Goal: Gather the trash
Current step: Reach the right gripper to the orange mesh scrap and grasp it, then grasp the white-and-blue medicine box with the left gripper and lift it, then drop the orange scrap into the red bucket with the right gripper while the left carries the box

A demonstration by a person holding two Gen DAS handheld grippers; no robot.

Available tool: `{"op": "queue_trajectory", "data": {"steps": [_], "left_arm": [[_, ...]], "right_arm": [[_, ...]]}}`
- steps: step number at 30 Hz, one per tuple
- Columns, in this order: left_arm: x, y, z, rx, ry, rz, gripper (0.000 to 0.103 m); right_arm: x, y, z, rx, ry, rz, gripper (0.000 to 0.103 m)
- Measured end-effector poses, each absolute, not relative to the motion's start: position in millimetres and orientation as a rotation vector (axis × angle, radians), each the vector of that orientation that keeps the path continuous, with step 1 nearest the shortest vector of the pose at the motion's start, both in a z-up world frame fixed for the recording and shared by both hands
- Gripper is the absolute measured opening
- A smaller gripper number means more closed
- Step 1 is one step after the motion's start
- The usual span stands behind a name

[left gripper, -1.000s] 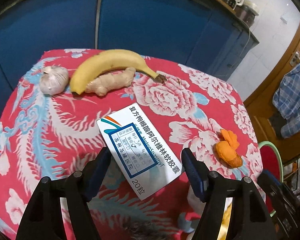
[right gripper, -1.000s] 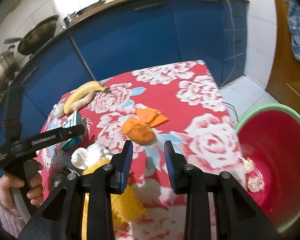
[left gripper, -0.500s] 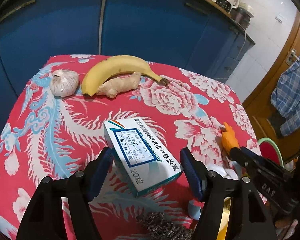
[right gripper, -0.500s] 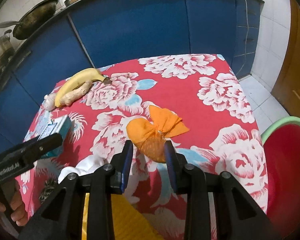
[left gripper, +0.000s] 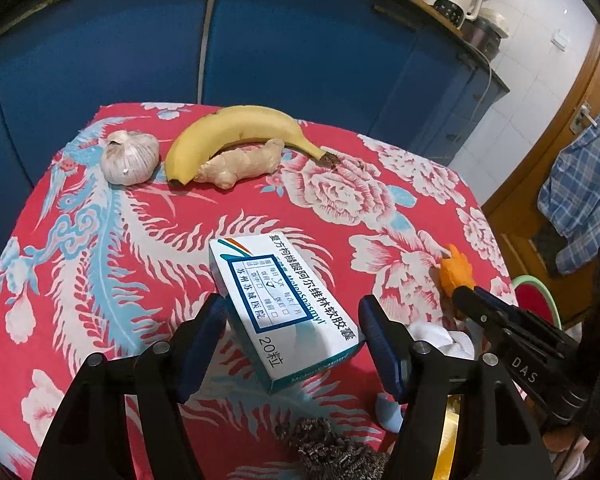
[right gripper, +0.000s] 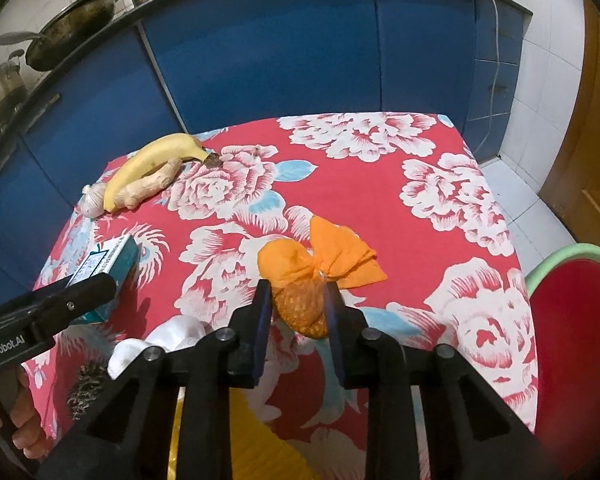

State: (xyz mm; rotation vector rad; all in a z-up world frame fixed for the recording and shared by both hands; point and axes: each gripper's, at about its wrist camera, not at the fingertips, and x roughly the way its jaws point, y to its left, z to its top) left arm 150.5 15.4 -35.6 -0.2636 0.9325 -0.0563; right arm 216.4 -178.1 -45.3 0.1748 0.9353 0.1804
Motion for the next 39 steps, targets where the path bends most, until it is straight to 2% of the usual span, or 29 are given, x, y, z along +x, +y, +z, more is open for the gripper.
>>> {"op": "queue_trajectory", "data": {"steps": [21,39], "left_arm": [[120,-12,6,-0.249,0.858,-0.150,0.068],[100,-76,35,-0.192,0.840,-0.303,0.066]], "right_arm": [[135,-223,11,0.286,0.780,0.114,0.026],[71,-300,13,0.380,0.750,-0.059,0.026]]}}
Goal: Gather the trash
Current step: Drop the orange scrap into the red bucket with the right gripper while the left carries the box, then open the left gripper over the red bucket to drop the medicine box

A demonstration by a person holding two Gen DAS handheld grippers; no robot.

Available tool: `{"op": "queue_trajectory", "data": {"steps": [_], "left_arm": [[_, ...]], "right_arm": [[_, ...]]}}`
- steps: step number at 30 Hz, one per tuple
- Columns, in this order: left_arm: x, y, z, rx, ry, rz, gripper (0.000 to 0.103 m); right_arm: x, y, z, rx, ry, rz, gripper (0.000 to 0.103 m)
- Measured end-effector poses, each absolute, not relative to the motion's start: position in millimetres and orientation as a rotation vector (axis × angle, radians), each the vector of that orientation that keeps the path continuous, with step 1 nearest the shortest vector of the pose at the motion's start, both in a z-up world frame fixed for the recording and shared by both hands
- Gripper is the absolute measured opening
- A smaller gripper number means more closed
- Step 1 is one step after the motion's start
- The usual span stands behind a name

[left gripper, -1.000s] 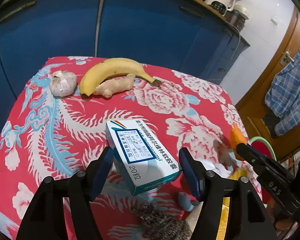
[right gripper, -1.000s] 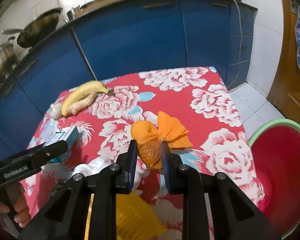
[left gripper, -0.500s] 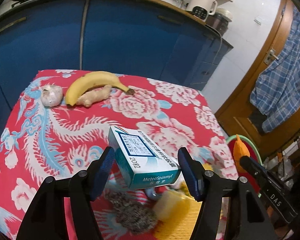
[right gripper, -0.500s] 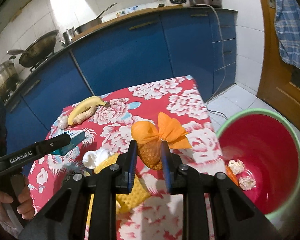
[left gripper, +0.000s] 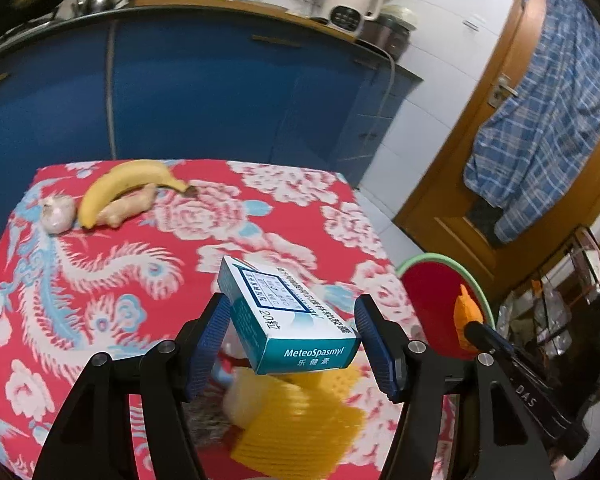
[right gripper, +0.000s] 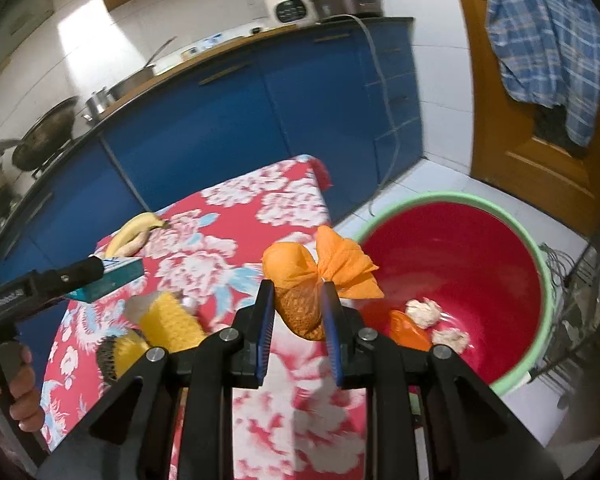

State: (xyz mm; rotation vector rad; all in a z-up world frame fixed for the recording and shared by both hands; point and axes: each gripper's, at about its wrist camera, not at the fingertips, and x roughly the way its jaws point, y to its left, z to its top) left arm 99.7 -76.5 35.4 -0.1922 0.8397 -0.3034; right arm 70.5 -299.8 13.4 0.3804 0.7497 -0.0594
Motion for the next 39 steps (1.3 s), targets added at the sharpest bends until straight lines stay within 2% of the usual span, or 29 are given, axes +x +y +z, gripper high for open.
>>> {"op": "queue_trajectory", "data": {"steps": [21,39], "left_arm": [[107,-170,30,-0.080,0.888,-0.460,0.064],[111,-251,20,-0.030,0.883,-0.646,0.064]], "right_arm": [[48,-365,-21,0.479,0.793,-0.200,0.035],[15,-388,-15,0.496,0.746,-0.270,0.036]]}}
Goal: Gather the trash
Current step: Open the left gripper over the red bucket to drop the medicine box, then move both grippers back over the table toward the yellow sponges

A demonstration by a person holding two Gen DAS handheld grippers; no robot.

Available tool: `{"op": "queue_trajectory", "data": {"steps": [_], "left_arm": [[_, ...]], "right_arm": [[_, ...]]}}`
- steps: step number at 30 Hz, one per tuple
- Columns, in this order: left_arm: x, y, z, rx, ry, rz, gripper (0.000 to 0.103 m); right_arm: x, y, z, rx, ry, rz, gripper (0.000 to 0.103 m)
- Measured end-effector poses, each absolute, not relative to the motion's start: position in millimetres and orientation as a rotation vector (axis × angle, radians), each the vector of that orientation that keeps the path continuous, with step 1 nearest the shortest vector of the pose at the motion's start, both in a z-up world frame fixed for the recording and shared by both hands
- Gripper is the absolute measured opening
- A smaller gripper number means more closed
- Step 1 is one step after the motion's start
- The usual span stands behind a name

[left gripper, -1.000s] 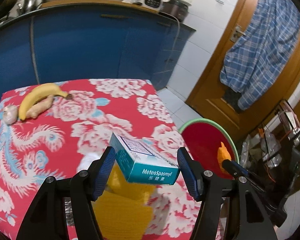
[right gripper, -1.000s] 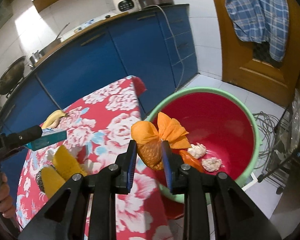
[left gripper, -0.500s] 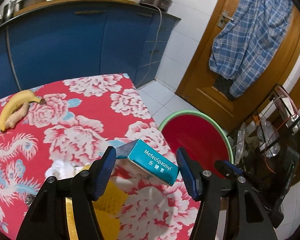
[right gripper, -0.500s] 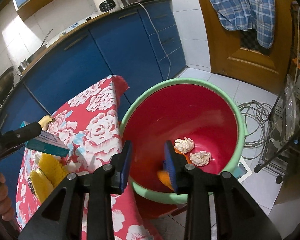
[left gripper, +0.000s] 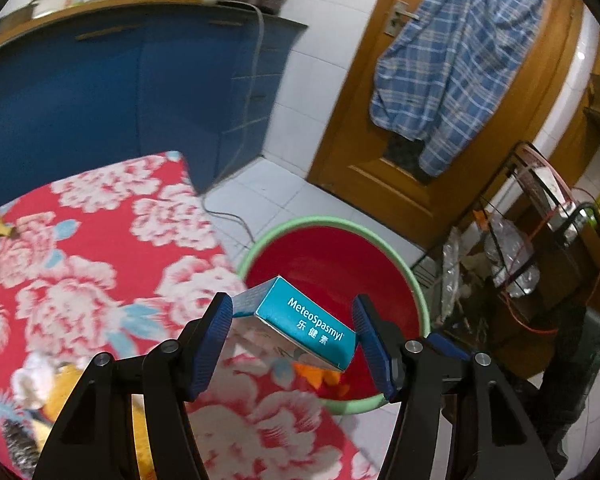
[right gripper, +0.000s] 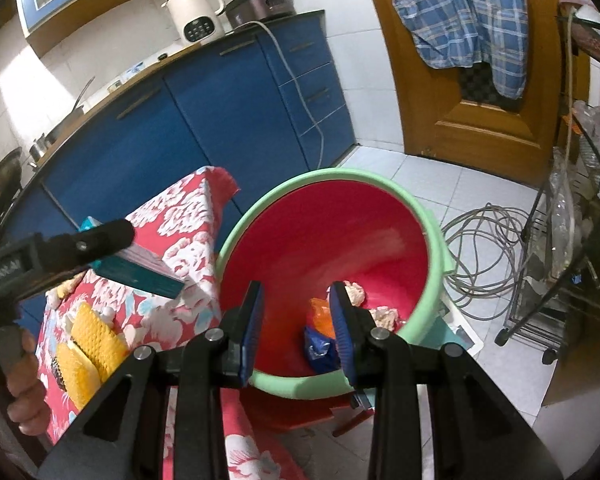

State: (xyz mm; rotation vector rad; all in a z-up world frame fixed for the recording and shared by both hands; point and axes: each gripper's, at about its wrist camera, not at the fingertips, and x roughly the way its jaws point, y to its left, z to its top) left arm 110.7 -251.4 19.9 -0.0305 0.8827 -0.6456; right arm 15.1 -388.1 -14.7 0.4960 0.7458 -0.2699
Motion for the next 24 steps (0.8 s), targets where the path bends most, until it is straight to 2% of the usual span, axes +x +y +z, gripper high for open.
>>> {"op": "queue_trajectory", "data": {"steps": [12,24], "left_arm": [[111,-271,9,-0.034,0.923,-0.677,0.069],[107,-238,10,-0.070,0.938,-0.612,0.069]], "right_arm": [[0,-403,-16,0.523,0.734,-0.304,0.036],[1,-389,-9,0.509,0.724,-0.274,0.036]]}}
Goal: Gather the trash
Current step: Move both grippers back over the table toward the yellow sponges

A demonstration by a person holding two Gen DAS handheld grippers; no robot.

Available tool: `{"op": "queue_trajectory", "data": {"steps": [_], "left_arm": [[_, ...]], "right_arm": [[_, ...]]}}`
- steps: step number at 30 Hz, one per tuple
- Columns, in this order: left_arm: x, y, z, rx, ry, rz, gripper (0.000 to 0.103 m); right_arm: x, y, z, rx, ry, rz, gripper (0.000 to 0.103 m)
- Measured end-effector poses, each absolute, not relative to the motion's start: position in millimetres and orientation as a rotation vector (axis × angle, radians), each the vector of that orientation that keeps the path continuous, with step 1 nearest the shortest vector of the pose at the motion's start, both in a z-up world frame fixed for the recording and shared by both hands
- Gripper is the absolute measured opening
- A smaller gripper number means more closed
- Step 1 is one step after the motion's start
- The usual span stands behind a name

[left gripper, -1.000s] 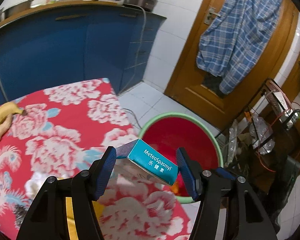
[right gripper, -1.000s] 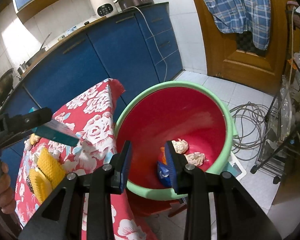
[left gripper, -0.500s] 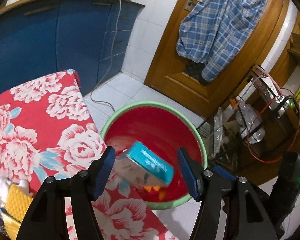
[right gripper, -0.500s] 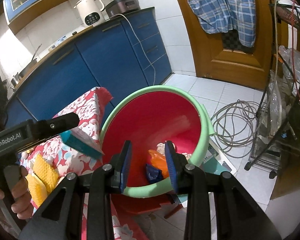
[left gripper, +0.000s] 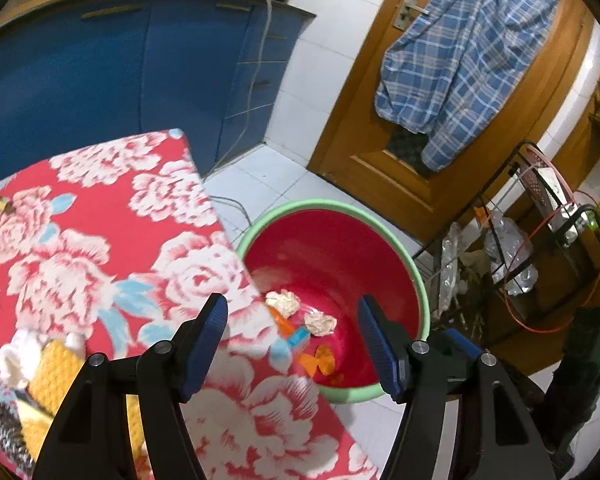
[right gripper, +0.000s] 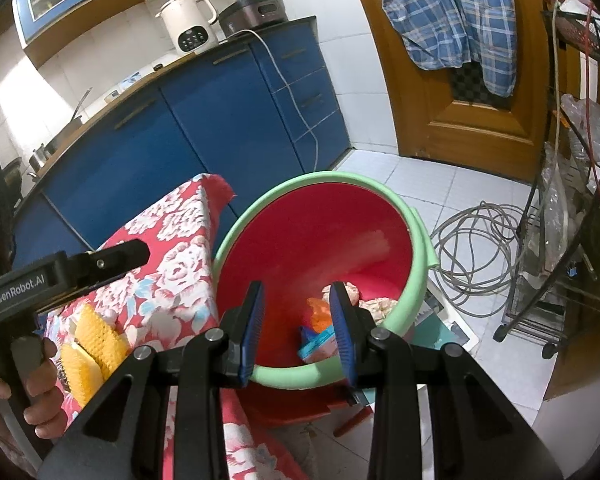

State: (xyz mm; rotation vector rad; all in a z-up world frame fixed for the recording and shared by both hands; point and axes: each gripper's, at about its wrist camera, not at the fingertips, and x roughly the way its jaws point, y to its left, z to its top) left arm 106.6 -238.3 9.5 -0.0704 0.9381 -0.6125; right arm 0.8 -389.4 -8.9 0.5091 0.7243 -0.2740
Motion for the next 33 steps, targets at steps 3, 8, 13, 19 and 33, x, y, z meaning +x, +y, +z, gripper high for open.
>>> {"op": "queue_trajectory", "data": {"steps": [3,8,13,19,33], "left_arm": [[103,-223,10,-0.077,0.934,-0.582,0.069],[96,-198,15,-0.066,0.932,-0.516,0.069],[87,-170,18,-0.044,0.918,-0.447,0.069],[79,-140,17,-0.057,0.931,-0.424,0.069],[60,-71,11,-0.046,0.907,-0.269,0.069]], "right_arm": [[1,-382,-5,0.498,0.721,-0.257,0.037],[4,-367,1,0.490,0.716,-0.227,0.038],[8,-350,6,0.480,0.718,-0.193,0.038],[13,-327,10,0.461,0.724,-0.146,0.039],[26,-267,12,0.401,0.758,-0.024,0.040]]}}
